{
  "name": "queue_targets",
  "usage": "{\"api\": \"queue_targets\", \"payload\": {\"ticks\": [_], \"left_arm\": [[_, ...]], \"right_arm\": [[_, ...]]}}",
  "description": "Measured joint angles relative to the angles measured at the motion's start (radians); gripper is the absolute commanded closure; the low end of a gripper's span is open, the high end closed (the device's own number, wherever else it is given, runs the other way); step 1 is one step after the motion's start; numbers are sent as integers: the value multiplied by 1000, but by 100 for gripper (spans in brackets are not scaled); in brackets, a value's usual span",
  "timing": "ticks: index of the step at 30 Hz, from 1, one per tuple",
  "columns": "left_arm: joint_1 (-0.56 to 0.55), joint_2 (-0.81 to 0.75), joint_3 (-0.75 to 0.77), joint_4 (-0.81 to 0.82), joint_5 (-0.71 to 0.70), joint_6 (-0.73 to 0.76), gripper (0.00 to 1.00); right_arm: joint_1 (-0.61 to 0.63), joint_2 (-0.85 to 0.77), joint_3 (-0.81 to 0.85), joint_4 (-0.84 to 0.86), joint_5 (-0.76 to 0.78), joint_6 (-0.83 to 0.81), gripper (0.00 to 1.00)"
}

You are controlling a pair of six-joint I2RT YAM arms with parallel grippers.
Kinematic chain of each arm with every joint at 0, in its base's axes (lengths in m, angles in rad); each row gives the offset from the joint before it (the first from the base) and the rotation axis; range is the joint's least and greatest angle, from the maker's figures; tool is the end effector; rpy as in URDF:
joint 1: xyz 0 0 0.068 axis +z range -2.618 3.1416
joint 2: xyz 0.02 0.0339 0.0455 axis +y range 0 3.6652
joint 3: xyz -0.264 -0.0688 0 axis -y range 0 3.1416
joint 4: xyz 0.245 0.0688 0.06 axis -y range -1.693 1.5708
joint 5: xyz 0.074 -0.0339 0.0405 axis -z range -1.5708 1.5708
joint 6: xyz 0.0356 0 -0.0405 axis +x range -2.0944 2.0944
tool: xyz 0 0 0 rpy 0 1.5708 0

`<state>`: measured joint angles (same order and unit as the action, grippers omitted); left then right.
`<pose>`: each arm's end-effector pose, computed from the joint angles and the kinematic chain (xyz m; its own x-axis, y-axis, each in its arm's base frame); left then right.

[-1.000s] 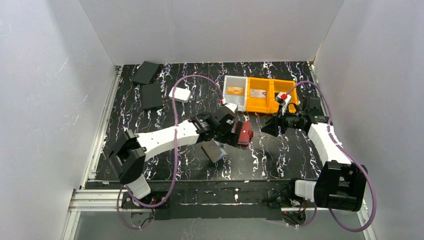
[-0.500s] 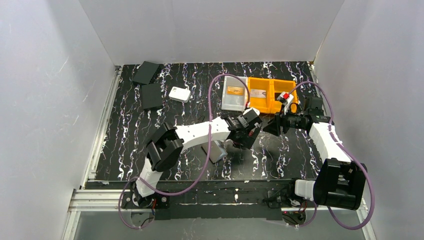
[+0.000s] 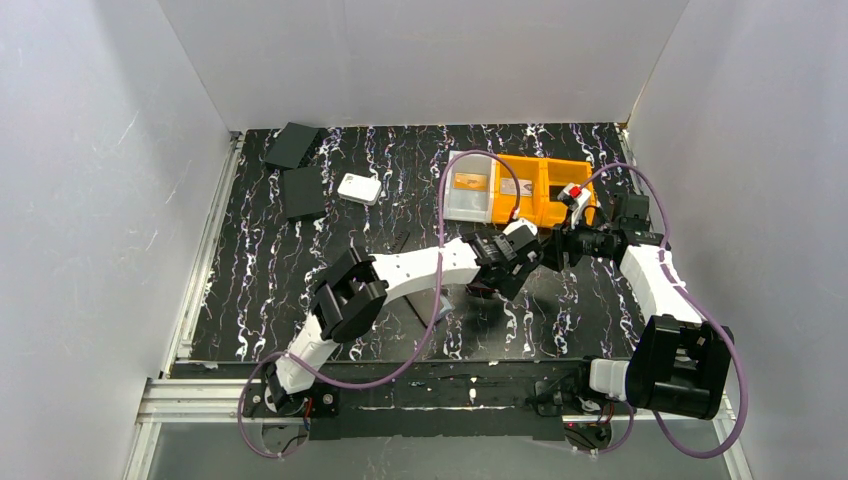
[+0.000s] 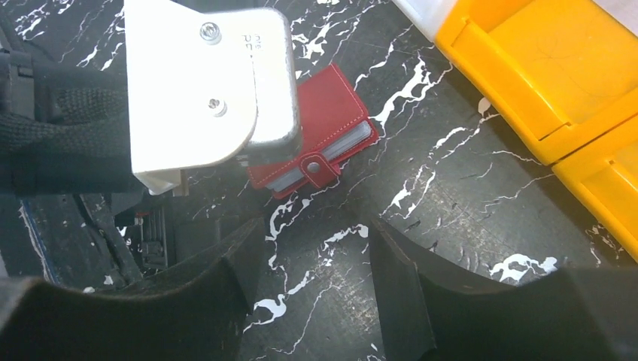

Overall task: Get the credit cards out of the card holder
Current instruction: Open the card holder at the center of the board.

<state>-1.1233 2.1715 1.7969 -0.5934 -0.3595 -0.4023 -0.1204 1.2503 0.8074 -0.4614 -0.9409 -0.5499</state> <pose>0.2190 -0.4273 0.2091 -0.6246 0.4544 -0.6351 0.5575 0.8289 0.0447 0.2443 -0.0006 0.2386 -0.4430 -0.2565 -0.8590 -0.7703 0.5991 0.2184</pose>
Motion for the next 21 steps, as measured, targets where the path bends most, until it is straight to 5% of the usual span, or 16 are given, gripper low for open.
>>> {"api": "queue_targets", "payload": {"ticks": [10,21], "left_arm": [[-5,56,10,-17,-99,13,40],[19,-56,-129,39,-55,-50,41]], "right_arm": [[-10,2,0,-5,-2,-3,37],[-10,6,0,-11,-15,-3,37]]}}
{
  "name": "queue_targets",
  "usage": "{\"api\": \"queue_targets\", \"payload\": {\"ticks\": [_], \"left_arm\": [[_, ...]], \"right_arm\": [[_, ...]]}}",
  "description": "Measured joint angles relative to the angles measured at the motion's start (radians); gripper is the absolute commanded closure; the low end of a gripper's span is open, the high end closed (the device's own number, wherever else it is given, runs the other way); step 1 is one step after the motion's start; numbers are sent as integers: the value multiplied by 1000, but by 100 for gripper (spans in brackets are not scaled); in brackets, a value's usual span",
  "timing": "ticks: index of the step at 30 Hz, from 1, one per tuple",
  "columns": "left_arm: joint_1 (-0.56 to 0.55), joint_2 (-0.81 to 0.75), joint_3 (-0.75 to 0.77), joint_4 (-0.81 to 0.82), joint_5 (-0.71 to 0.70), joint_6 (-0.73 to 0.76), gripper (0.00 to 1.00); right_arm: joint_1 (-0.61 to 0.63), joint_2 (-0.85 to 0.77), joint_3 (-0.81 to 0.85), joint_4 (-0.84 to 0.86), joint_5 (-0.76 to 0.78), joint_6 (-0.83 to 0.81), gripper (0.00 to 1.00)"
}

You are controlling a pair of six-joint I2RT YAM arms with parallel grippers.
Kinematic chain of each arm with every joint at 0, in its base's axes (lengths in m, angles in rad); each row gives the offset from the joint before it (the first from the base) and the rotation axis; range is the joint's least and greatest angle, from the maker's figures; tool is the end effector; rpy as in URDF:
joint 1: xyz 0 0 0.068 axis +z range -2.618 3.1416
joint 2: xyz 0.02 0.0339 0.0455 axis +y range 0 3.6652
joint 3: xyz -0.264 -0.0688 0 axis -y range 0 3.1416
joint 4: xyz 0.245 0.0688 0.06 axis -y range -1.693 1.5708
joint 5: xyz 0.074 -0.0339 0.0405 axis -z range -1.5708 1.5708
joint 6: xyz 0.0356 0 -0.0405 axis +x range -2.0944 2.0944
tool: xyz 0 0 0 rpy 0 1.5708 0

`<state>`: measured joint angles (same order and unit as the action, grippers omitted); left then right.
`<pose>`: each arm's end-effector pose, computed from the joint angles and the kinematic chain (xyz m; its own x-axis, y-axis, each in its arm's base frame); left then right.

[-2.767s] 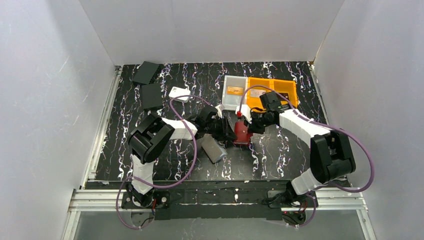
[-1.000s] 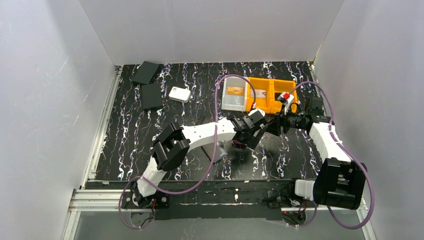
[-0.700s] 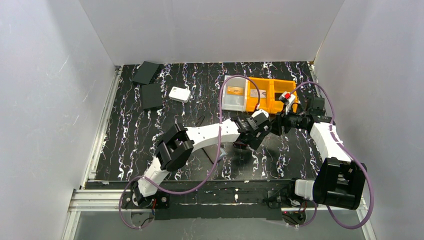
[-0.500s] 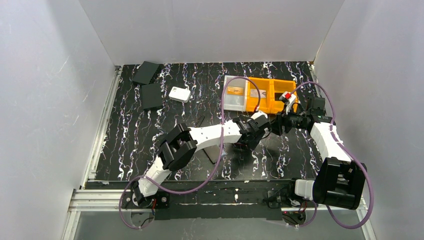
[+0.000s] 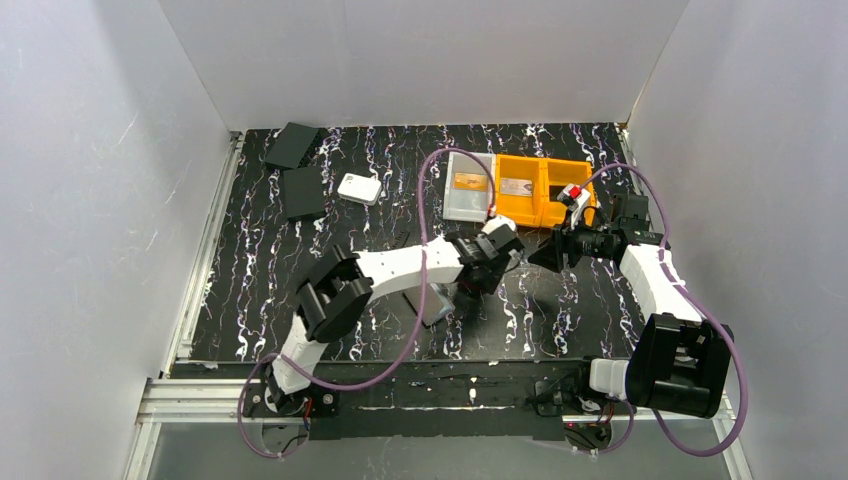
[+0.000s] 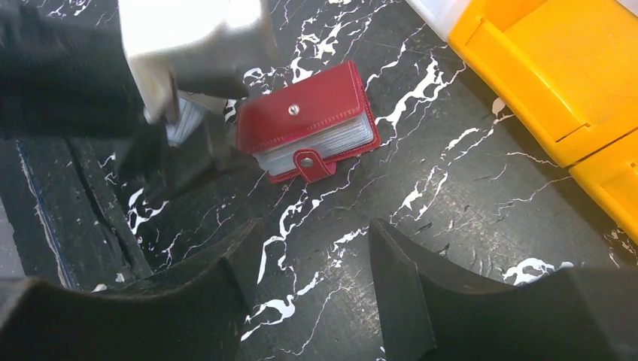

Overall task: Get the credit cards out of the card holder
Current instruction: Open the card holder at the center of the board.

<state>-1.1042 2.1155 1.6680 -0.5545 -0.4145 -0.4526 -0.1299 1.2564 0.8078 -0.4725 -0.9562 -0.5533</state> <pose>0.2202 -0.4053 0.1976 -0.6557 0.4119 -0.6328 0.4817 0.8736 0.0696 0.2441 -0.0025 0.2371 -0.4535 -0.2464 -0.8565 -0.7683 0.5951 0.2356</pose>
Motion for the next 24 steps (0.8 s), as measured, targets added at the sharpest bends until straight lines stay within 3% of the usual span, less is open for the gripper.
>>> {"api": "queue_targets", "payload": {"ticks": [7,12,18,24], "left_arm": [[159,-188,-244,186,243,-143,41],[264,-223,-360,298,393,-222,46],[315,-223,-418,385,521,-280,48],[348,-224,-423,425,570,-275,44]], "right_arm": [[0,3,0,-1,-6,-1,37],[0,11,0,-5,-14,-3,37],[0,26,0,-13,-34,-5,37],[0,45,0,-27,-43,-5,37]]}}
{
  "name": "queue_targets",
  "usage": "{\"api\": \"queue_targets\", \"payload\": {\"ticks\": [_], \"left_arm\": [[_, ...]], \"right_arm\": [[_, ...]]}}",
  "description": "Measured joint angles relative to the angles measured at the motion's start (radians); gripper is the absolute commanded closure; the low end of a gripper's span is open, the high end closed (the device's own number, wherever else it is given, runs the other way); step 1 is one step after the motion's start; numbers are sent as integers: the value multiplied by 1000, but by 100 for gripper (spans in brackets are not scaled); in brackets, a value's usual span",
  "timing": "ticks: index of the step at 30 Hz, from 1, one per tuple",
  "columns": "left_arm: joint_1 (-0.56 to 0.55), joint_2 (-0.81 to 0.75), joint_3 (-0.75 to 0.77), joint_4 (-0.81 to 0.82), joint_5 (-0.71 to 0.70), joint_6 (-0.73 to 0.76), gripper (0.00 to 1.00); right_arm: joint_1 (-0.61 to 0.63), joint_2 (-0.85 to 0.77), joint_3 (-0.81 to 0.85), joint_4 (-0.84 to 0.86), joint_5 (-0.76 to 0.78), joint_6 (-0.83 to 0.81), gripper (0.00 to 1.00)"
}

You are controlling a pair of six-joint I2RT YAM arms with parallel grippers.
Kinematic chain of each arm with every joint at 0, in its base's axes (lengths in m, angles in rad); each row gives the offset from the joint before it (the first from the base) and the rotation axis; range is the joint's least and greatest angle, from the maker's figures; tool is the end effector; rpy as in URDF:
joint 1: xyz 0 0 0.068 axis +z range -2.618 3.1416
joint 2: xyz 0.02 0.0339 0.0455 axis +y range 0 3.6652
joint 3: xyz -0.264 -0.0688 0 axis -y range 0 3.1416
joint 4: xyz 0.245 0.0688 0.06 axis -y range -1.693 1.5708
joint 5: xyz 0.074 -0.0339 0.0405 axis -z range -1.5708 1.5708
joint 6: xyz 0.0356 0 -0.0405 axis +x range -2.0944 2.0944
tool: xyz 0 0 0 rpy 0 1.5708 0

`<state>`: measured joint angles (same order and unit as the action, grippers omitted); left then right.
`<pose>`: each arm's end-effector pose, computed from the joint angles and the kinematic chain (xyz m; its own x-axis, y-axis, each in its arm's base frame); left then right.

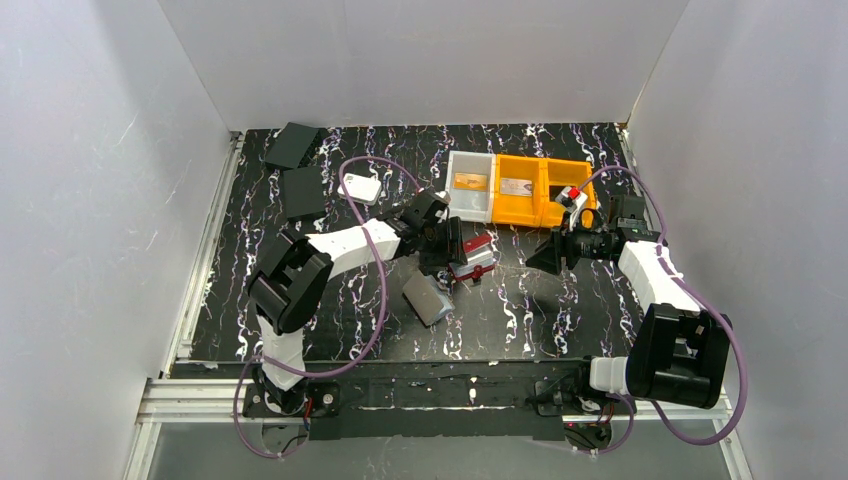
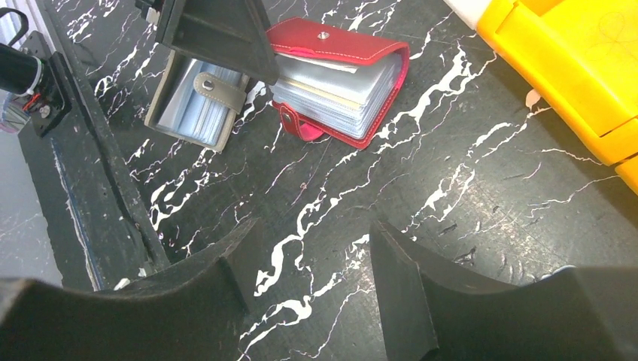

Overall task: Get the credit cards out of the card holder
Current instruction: Open the card holder at the center of the board.

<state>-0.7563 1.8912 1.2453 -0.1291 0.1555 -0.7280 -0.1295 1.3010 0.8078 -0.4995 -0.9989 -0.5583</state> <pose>0.2966 -0.2874 0.1881 -0.8846 -0.0692 -0.4612 0.2275 0.7993 -0.5563 0.2466 -0.0019 0.2267 -0.5000 -0.2240 -0.8365 -0.7671 0.5628 0.3078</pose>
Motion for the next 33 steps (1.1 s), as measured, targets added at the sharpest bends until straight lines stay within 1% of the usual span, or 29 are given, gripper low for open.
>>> {"api": "queue_targets", "payload": {"ticks": [3,6,11,20,23,25,26,28,29,30,33], "left_arm": [[3,-8,0,-2,-13,49,38],[3,-19,4,-10,-41,110,36],[3,-19,56,-41,-82,226,32],[3,11,134,-49,-110,360,32],[3,29,149,-51,-105,398,34],[3,49,166,-53,-100,425,43],[3,61,175,-55,-98,435,51],[3,84,196,-63,-89,455,75],[5,94,205,-67,-83,464,90],[8,101,211,-70,-72,472,100],[28,103,211,-79,-37,476,100]], "right_arm": [[0,2,0,0,-2,-2,37],[1,2,0,0,-5,-3,37],[1,6,0,0,-7,-6,36],[8,18,0,-8,-7,-19,36],[8,23,0,-10,-7,-22,36],[8,27,0,-16,-6,-23,36],[10,28,0,-19,-6,-24,36],[14,30,0,-24,-6,-27,36],[18,30,0,-25,-6,-29,36],[21,30,0,-26,-6,-31,36],[40,30,0,-26,-2,-37,36]]}}
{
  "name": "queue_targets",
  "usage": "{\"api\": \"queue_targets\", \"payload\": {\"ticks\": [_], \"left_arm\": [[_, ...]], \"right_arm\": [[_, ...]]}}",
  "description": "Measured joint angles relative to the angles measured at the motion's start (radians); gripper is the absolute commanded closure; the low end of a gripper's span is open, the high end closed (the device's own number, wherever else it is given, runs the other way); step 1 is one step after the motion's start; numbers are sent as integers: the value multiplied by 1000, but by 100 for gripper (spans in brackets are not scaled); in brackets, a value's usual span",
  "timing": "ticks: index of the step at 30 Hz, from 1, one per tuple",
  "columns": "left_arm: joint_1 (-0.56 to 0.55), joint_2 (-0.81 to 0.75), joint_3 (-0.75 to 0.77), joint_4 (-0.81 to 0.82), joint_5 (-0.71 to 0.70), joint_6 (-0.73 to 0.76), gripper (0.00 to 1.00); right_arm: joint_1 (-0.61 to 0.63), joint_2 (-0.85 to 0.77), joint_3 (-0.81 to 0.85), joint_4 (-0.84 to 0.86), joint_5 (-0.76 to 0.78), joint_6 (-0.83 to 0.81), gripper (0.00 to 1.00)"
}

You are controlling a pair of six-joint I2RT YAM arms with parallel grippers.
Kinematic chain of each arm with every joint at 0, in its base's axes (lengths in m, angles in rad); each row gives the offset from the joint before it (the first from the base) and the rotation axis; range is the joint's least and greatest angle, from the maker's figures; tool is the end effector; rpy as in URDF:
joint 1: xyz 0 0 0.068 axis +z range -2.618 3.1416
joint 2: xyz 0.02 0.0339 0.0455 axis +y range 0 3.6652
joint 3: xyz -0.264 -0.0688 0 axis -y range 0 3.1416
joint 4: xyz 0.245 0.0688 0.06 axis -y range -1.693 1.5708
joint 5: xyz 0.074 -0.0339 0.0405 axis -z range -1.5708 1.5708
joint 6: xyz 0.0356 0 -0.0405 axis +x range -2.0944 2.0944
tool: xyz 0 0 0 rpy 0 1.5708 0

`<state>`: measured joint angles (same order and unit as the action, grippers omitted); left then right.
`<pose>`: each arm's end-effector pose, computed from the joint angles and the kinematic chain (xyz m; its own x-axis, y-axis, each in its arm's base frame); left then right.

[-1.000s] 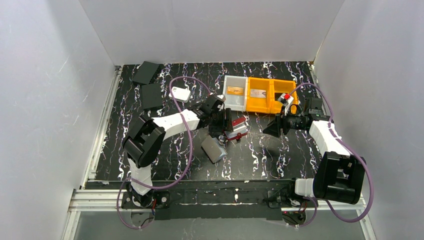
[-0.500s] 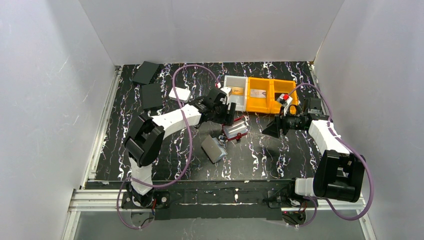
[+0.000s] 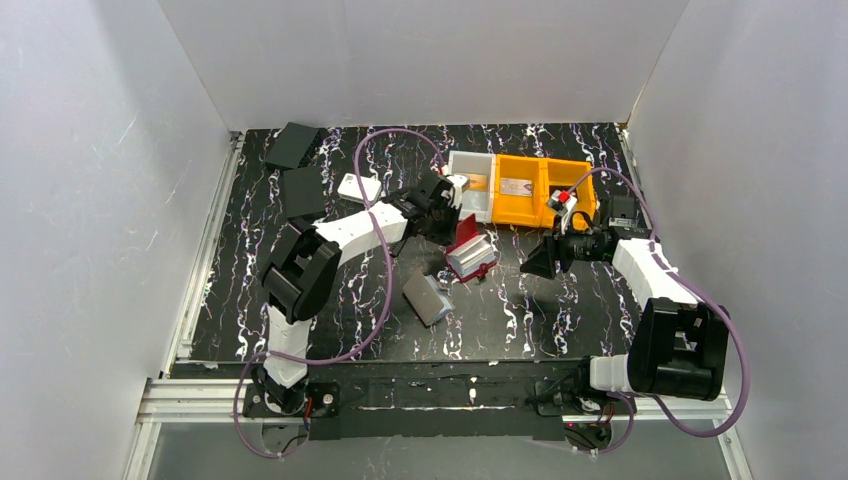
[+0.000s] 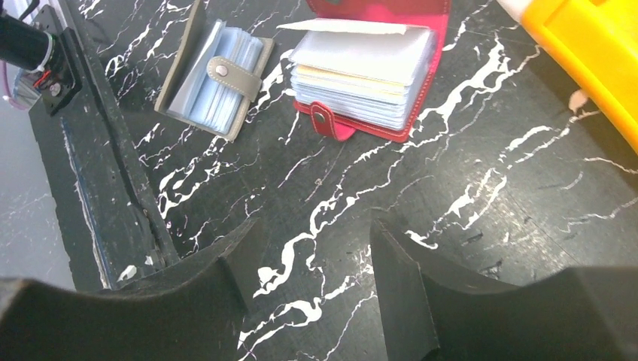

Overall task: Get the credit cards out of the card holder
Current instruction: Open the card holder at the center of the board.

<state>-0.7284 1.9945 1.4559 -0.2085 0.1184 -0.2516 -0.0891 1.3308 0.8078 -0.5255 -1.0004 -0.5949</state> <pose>0.3329 -0.3026 0.2057 -0.6718 0.2680 -0.6906 0.5766 0.7744 -0.2604 0.2477 0.0080 0.2187 -0.5075 -0.2585 -0.8220 -0.7904 0.5196 0.3246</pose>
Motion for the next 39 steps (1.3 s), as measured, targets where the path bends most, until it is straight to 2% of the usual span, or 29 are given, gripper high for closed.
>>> {"api": "queue_targets", "payload": {"ticks": [5,11,14,18,20,25,29,39], "left_arm": [[30,-46,-98,73,99,-106,100],[36,-154,-372,299,235,-443,100],[19,-184,-480,385,245,-571,100],[-21,-251,-585,441,200,-674,100],[-34,-282,-613,452,177,-703,100],[-42,-296,-631,473,153,-743,100],[-42,-296,-631,478,148,-747,100],[-41,-282,-631,494,148,-747,100]], "right_arm": [[53,7,-1,4,3,5,37],[152,7,-45,106,32,134,45],[201,7,-83,203,70,251,53],[243,28,-104,295,151,362,77],[268,49,-103,314,193,378,82],[359,83,-87,252,257,289,88],[424,83,-56,180,274,163,89],[484,97,2,20,286,-69,88]]}}
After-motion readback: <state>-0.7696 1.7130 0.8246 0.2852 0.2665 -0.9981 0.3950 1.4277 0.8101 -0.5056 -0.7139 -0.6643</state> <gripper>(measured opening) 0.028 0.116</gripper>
